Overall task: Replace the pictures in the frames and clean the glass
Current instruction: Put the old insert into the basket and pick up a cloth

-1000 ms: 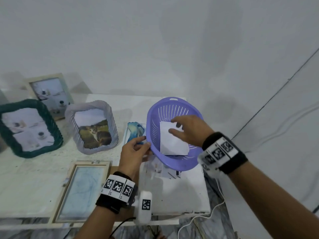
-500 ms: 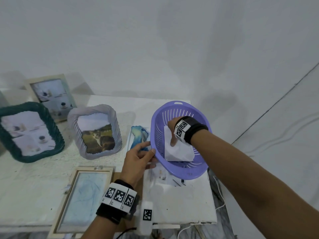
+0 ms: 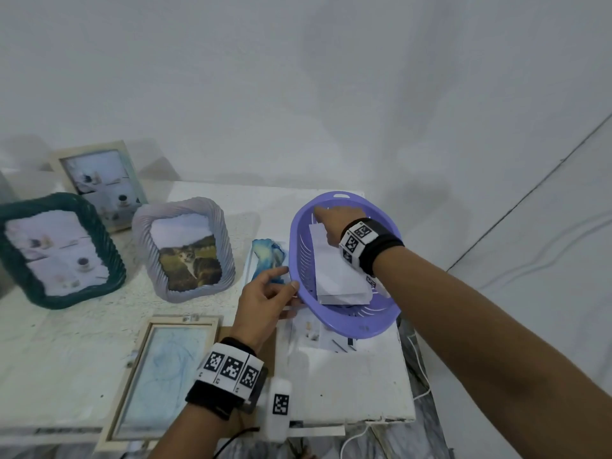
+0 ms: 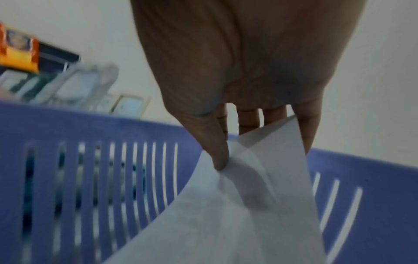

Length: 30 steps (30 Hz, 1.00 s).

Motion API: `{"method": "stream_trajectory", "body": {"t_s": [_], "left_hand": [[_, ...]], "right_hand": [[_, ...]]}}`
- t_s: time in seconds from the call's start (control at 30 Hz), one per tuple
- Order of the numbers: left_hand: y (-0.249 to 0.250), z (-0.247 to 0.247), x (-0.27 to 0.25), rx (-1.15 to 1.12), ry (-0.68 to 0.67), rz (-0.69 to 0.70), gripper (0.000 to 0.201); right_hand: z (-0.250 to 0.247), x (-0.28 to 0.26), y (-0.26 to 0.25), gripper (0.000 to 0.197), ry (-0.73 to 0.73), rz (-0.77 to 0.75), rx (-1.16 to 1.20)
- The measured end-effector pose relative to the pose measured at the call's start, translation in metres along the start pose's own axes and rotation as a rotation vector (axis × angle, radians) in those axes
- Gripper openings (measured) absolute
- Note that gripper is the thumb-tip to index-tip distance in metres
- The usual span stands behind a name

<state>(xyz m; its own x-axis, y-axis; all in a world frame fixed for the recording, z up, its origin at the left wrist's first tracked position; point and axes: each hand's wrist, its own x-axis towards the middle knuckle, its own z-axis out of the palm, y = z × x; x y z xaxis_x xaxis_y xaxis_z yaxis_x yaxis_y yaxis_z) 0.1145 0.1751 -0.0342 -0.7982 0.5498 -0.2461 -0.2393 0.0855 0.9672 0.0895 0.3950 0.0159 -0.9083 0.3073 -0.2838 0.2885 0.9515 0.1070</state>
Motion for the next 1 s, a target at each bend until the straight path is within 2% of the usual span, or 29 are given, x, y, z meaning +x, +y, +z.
{"method": "stream_trajectory", "body": {"t_s": [0.07,0.23,0.37,0.5,0.63,0.7,0.77,0.83,0.93,1.0], "left_hand": [[-0.003,-0.001,0.001,0.068,0.044,0.037,0.032],[0.002,-0.003,-0.007,0.223,0.123,0.199,0.022],[0.023,-0.011,-0.019,0.206,0.16,0.325,0.023],[0.046,-0.029,-0.034,0.14,0.101,0.389,0.025],[0.052,-0.063,-0.05,0.144,-0.013,0.405,0.022],[0.046,-0.084,-0.057,0.167,-0.025,0.371,0.018],[0.037,-0.106,-0.063,0.13,-0.011,0.308,0.015],[0.029,-0.126,-0.07,0.078,0.029,0.25,0.015],[0.016,-0.153,-0.079,0.051,0.067,0.184,0.016],[0.005,-0.169,-0.083,0.089,0.053,0.151,0.018]], "right_hand": [[-0.013,-0.008,0.007,0.037,0.04,0.018,0.137],[-0.05,-0.041,0.017,0.035,0.273,0.032,0.341],[-0.073,-0.079,0.008,0.033,0.547,-0.08,0.463],[-0.077,-0.117,-0.03,0.031,0.678,-0.23,0.568],[-0.056,-0.138,-0.076,0.031,0.684,-0.263,0.712],[-0.039,-0.141,-0.097,0.037,0.73,-0.218,0.765],[-0.019,-0.143,-0.118,0.045,0.749,-0.108,0.835],[0.0,-0.148,-0.141,0.045,0.654,0.026,1.009],[0.03,-0.161,-0.18,0.03,0.419,0.066,1.349],[0.049,-0.168,-0.202,0.023,0.366,0.106,1.486]]}}
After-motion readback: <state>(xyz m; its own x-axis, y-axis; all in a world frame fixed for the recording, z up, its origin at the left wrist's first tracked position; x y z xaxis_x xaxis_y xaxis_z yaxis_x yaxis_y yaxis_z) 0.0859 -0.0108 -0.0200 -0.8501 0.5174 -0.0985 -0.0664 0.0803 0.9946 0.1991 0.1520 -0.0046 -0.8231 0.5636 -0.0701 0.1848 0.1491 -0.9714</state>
